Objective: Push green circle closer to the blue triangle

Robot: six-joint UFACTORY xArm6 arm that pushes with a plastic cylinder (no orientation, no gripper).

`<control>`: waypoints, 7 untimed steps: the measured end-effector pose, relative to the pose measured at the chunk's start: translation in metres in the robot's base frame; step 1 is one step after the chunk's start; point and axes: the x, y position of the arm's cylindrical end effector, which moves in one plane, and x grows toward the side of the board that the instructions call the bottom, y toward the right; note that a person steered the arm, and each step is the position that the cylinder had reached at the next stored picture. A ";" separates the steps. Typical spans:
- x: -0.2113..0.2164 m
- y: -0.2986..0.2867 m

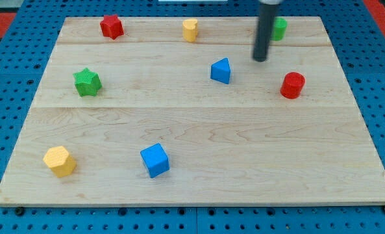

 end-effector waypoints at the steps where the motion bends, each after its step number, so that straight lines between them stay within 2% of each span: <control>1: -0.026 0.086; 2: -0.074 0.094; 3: -0.105 0.029; 4: -0.089 -0.021; 5: -0.053 -0.031; 6: -0.042 -0.047; 7: -0.041 -0.092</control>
